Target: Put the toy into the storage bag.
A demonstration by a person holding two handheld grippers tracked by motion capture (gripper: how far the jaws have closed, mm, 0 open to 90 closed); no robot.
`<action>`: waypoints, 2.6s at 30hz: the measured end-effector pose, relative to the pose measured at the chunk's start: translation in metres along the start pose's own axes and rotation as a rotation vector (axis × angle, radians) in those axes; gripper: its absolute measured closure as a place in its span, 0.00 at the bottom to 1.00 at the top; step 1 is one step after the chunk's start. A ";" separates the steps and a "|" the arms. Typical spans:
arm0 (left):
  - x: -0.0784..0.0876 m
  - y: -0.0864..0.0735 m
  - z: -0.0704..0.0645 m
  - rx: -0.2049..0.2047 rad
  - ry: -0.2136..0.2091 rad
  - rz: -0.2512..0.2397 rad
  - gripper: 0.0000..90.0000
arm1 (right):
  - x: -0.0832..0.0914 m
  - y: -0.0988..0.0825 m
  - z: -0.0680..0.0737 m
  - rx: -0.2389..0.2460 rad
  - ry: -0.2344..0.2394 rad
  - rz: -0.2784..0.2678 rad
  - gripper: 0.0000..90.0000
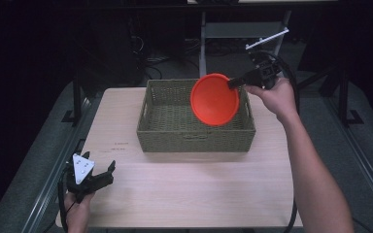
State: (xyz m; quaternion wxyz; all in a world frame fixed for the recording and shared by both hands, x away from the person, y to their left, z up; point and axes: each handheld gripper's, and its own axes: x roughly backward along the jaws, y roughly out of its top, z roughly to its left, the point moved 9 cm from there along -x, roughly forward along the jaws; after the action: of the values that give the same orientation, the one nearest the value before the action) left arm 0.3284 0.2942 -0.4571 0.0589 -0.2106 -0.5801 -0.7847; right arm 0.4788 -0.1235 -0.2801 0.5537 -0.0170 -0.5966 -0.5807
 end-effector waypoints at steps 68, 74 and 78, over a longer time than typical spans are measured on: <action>-0.003 0.002 -0.001 0.001 -0.013 -0.002 0.14 | -0.120 -0.021 -0.053 -0.174 -0.015 0.096 0.91; -0.003 0.003 0.000 0.008 -0.011 -0.004 0.14 | -0.130 -0.028 -0.057 -0.190 -0.018 0.110 0.91; -0.004 0.003 0.000 0.009 -0.011 -0.007 0.14 | -0.136 -0.032 -0.058 -0.198 -0.019 0.125 0.91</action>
State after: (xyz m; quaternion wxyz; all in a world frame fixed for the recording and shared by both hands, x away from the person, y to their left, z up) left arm 0.3325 0.2925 -0.4563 0.0542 -0.2125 -0.5846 -0.7811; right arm 0.5471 -0.0913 -0.4110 0.5786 -0.1140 -0.5395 -0.6010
